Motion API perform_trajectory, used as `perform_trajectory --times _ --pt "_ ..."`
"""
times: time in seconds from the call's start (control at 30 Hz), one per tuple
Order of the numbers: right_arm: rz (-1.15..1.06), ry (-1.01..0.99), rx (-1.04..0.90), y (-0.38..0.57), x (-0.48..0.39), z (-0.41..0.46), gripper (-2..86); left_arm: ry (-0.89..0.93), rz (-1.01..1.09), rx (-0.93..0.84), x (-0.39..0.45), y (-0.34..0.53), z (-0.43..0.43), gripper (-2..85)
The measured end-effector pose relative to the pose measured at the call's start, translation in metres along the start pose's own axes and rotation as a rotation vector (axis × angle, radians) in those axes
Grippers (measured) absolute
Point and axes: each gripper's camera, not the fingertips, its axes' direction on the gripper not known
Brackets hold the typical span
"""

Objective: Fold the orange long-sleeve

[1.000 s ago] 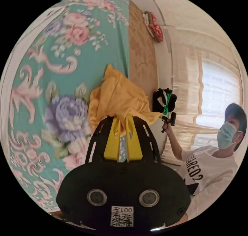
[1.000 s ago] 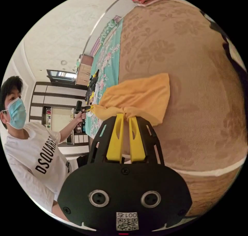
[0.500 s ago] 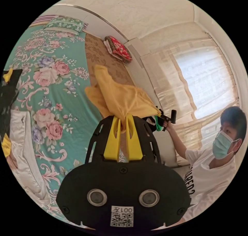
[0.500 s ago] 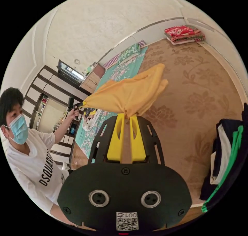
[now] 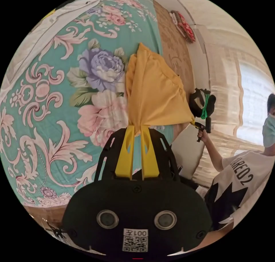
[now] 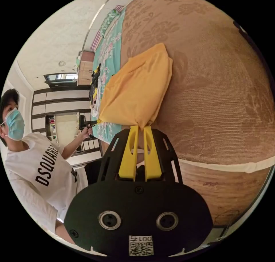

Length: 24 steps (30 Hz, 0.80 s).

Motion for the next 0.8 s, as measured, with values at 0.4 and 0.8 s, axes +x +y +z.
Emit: perform_trajectory --times 0.4,0.8 --pt "-0.077 0.407 -0.032 -0.040 -0.060 -0.007 11.4 -0.209 0.183 0.195 0.076 -0.114 0.017 4.0" --pt "-0.183 0.442 -0.125 -0.073 -0.063 0.031 2.1 -0.392 0.262 -0.044 0.123 -0.215 0.131 -0.8"
